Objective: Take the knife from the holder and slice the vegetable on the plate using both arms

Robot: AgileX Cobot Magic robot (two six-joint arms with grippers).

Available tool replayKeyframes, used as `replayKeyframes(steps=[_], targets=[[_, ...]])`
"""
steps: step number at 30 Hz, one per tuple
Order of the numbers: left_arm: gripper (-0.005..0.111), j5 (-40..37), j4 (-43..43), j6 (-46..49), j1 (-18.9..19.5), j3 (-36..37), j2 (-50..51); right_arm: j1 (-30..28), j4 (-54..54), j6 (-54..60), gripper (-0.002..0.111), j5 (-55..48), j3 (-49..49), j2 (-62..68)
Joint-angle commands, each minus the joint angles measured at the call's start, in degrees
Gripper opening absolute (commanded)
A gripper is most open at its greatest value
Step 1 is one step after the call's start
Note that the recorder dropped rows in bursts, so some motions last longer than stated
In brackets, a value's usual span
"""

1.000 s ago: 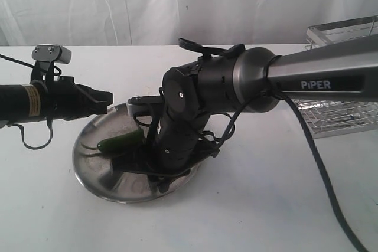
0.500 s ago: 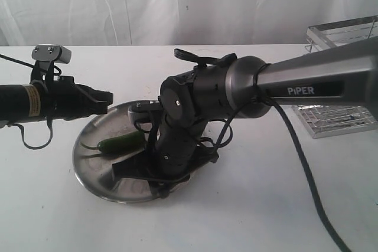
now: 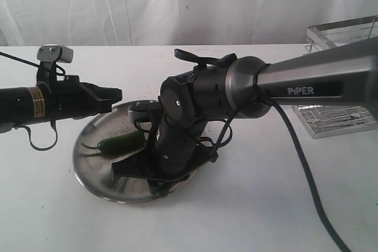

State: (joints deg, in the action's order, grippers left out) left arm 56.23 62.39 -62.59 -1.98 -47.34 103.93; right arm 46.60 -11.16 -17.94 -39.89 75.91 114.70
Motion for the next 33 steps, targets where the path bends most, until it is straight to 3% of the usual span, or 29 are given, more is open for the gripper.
replayKeyframes(steps=[1,8,22,33], targets=[[0.0,1.48,-4.46,1.74,-0.07,-0.09,2.85,-0.36,0.5,-0.21,0.0,-0.06,-0.17,0.02],[0.0,10.58,-8.5,4.06,-0.07,-1.19,6.79,-0.36,0.5,-0.21,0.0,-0.17,-0.17,0.02],[0.0,9.38,-2.86,0.65,-2.27,-6.16,10.6,-0.36,0.5,-0.21,0.0,-0.63,-0.17,0.02],[0.0,0.54,-1.49,0.65,-4.18,-8.56,10.81,-0.36,0.5,-0.21,0.0,-1.26,-0.17,0.02]])
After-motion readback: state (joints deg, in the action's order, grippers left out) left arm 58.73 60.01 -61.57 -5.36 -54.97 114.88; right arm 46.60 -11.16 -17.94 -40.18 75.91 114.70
